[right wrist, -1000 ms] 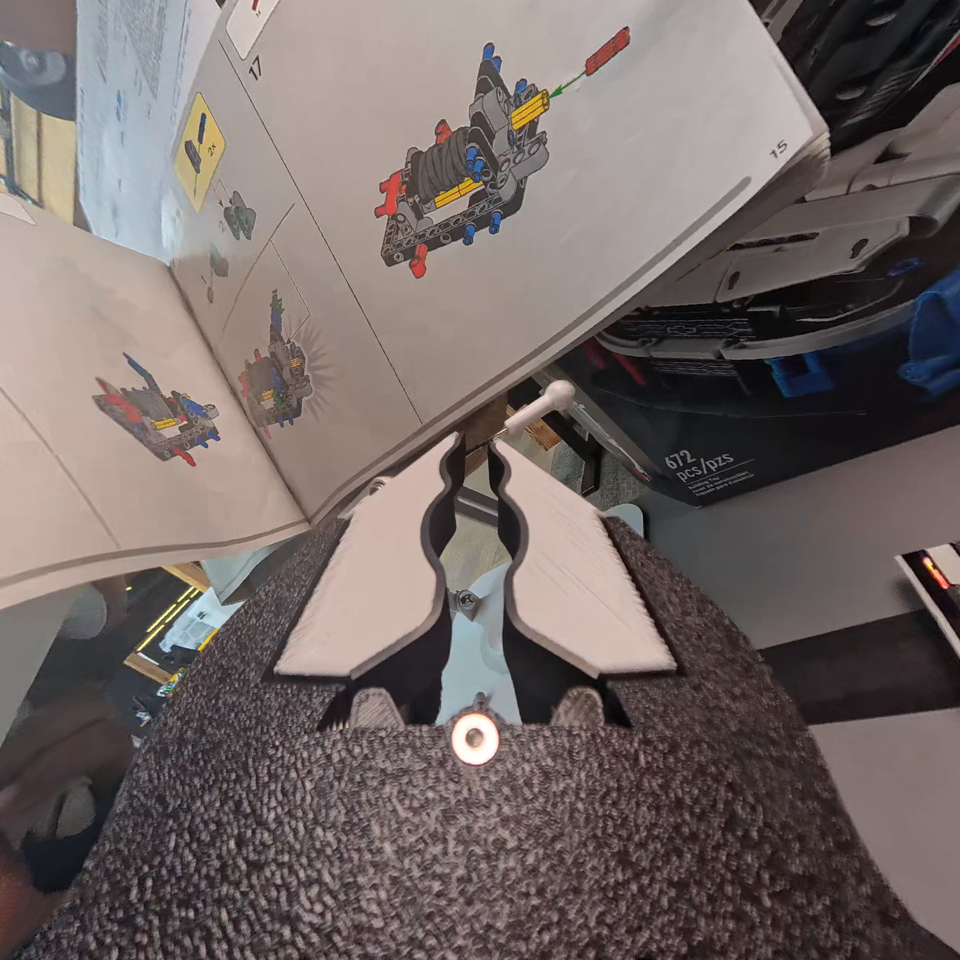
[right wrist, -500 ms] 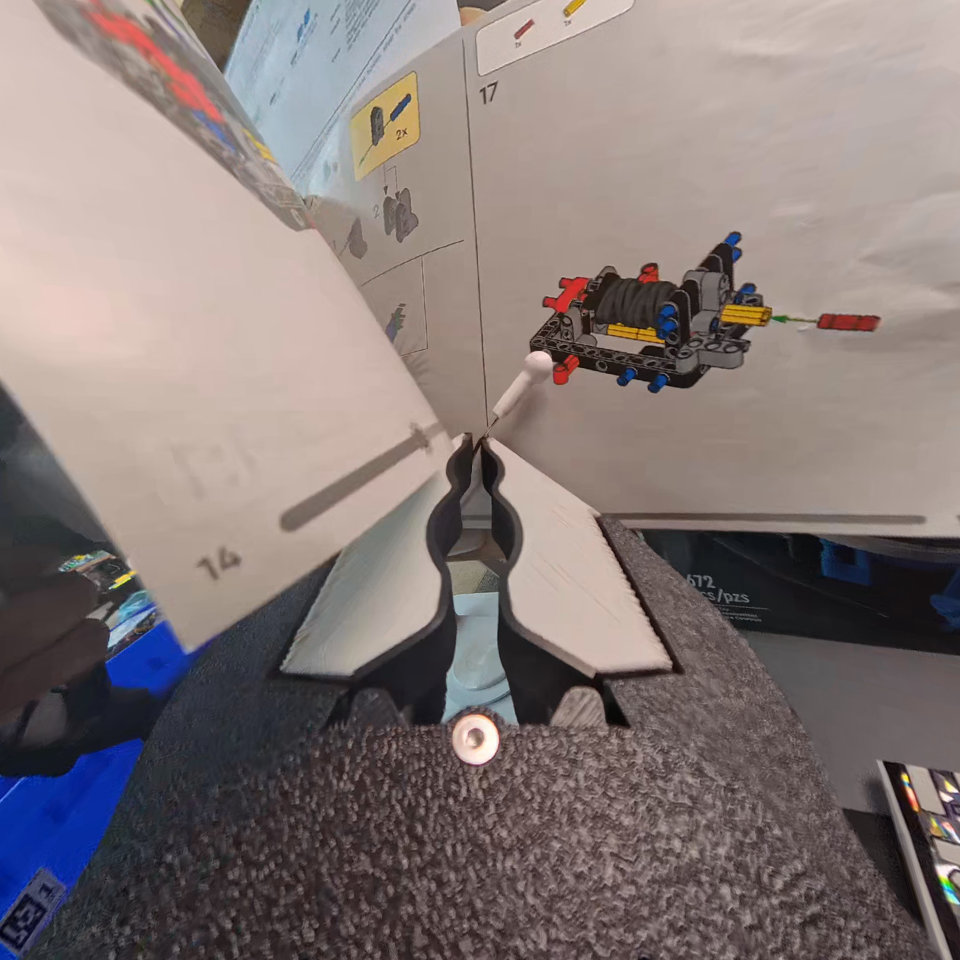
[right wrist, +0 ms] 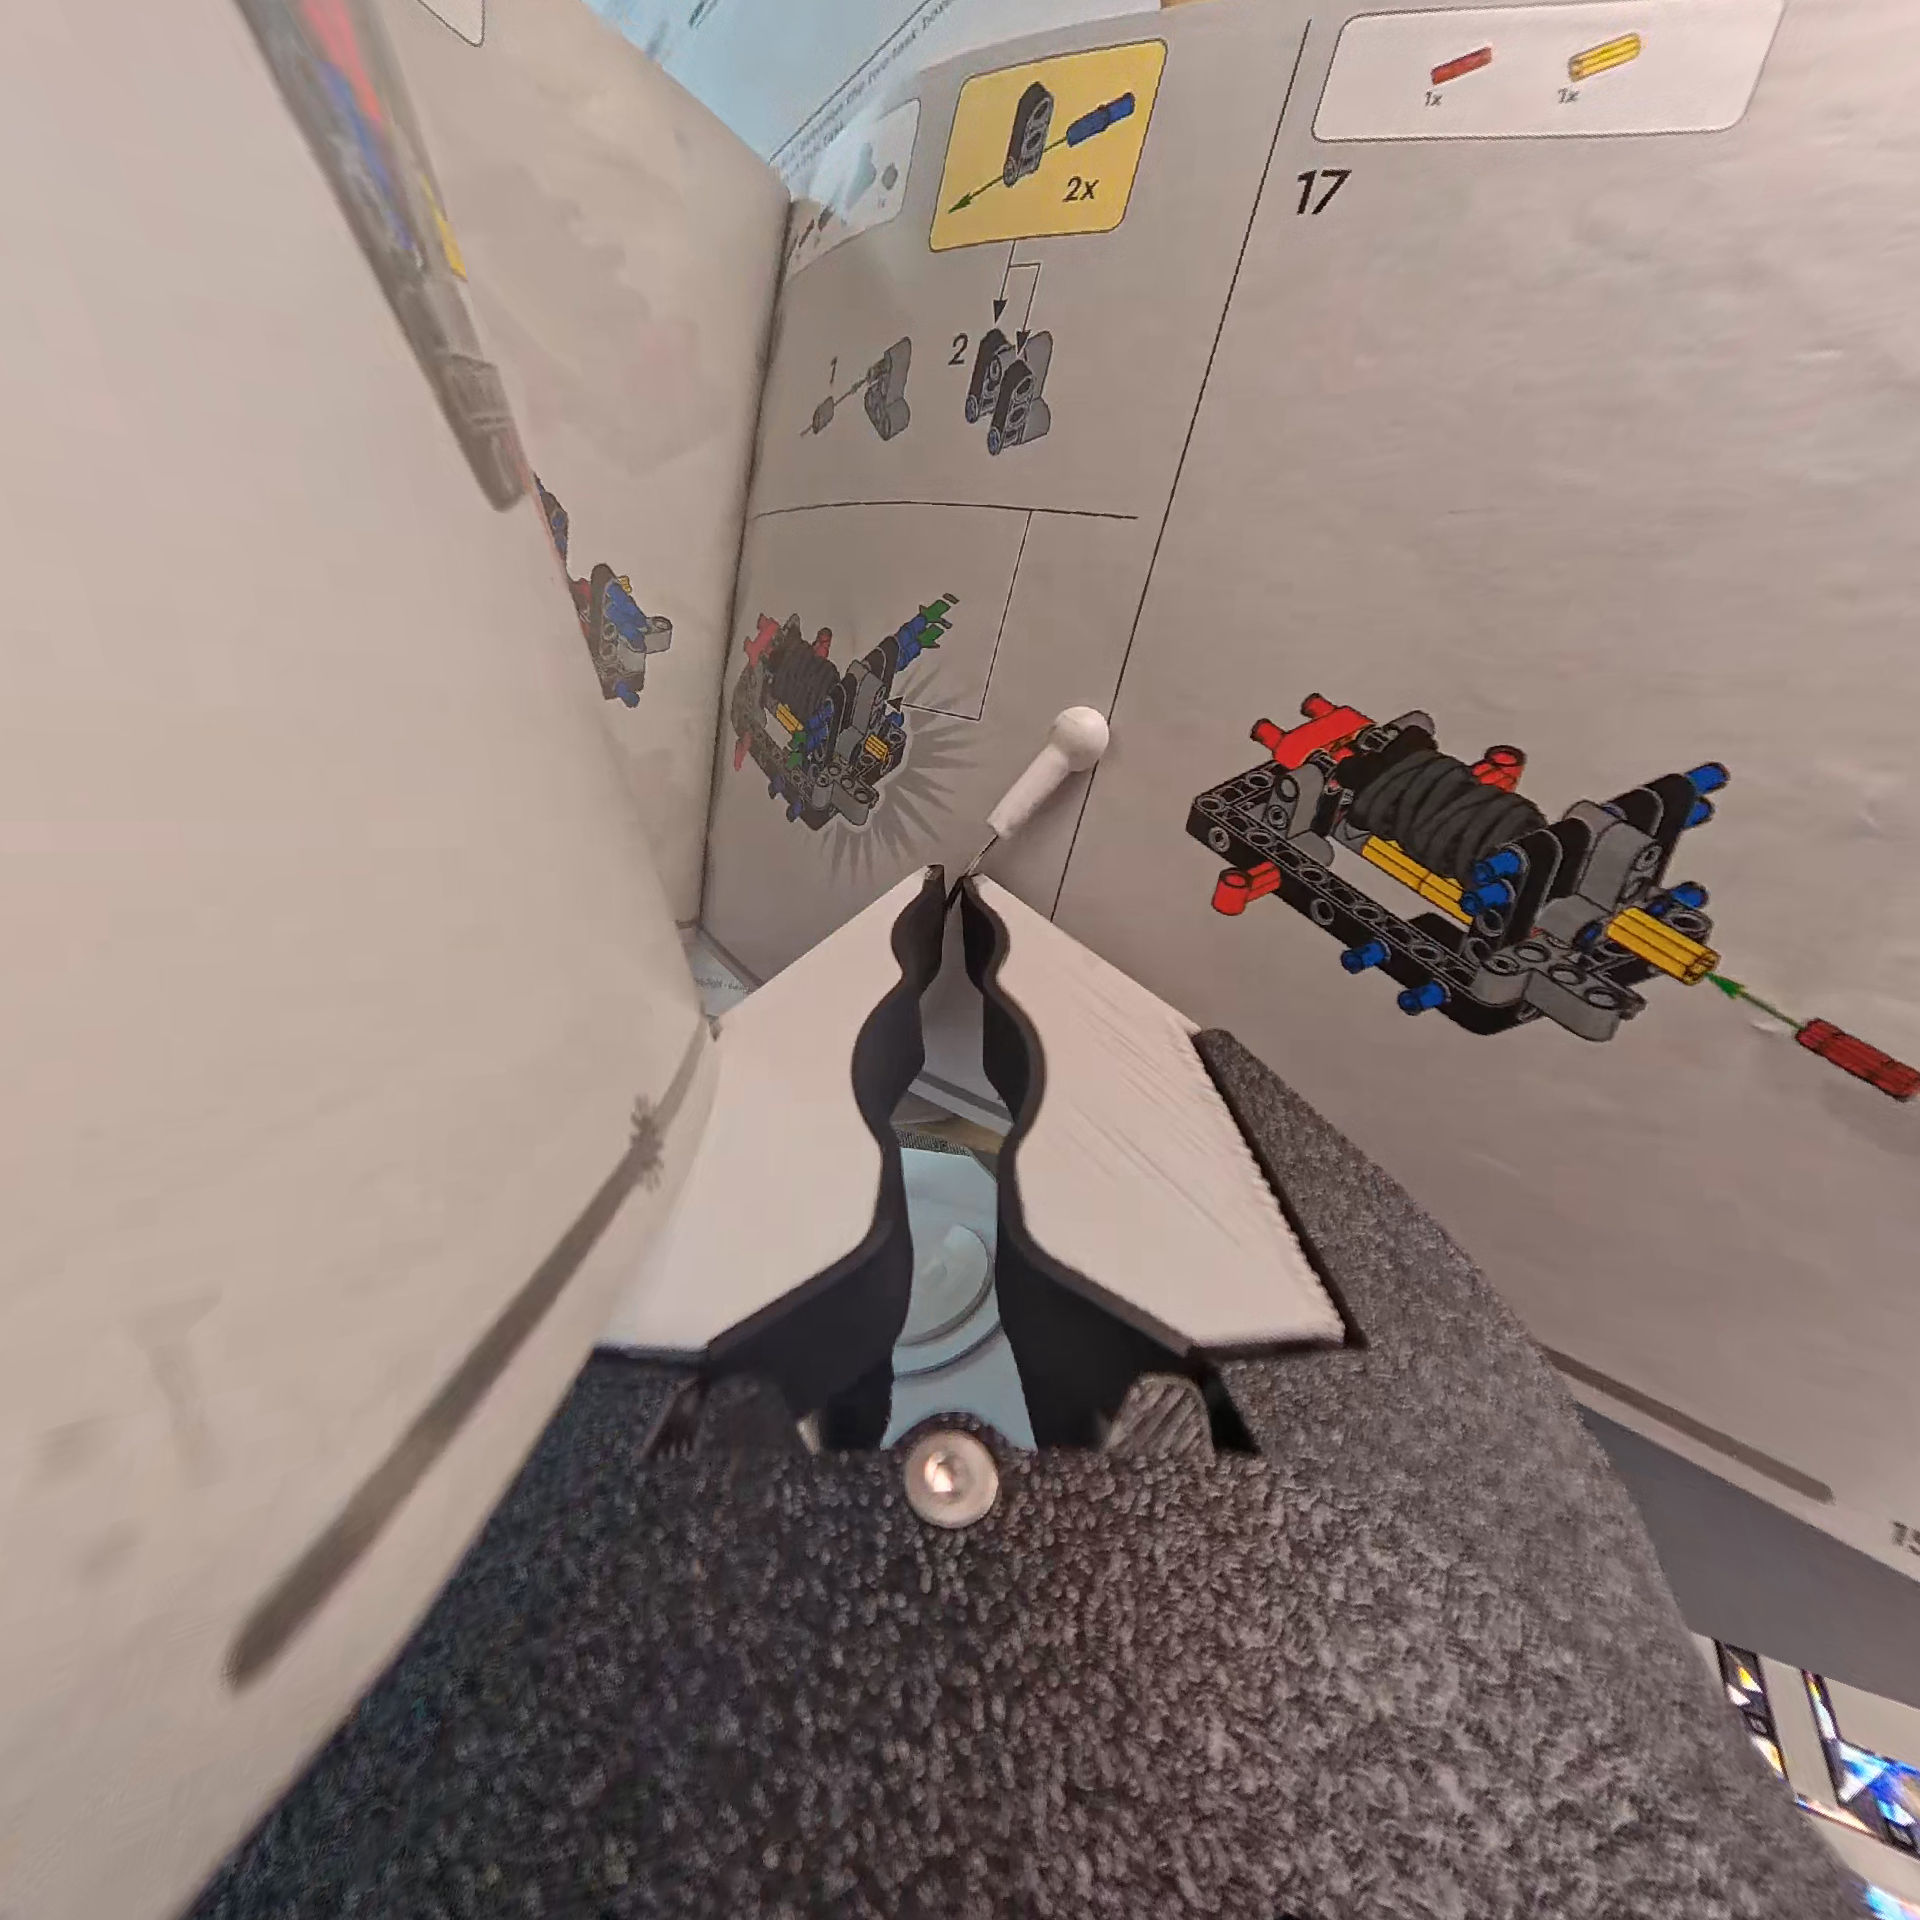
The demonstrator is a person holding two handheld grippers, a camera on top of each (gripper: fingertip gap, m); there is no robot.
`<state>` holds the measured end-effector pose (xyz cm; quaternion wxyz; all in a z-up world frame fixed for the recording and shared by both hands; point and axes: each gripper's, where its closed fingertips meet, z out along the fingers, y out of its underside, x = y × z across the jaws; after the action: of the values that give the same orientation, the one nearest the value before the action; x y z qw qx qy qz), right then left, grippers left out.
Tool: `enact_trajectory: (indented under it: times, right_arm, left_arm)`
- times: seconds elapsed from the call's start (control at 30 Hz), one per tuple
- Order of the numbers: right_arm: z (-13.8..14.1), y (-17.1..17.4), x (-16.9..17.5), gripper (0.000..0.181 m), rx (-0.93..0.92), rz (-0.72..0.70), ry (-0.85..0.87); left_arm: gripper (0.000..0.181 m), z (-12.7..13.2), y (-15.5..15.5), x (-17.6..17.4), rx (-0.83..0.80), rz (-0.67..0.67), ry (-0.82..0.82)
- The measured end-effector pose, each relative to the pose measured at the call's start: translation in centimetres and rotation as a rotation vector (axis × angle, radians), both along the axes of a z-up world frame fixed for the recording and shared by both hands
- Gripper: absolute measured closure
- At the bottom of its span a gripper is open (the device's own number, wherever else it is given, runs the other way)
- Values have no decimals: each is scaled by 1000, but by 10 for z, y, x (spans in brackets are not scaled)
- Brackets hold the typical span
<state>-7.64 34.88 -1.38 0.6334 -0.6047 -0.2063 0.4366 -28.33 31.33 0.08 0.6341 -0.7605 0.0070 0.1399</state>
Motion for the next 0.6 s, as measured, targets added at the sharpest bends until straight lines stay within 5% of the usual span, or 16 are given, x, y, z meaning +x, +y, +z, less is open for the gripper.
enact_trajectory:
  times: [0.3,0.53,0.6]
  right_arm:
    - [-2,-9,13,162,-7,0,3]
    - [-22,37,106,112,-144,-327,122]
    - [-37,57,111,119,-226,-295,93]
  left_arm:
    - [148,-10,-2,-1,-1,0,-45]
    - [151,-13,-3,-1,-6,-5,-56]
    - [151,-13,-4,0,-6,-4,-61]
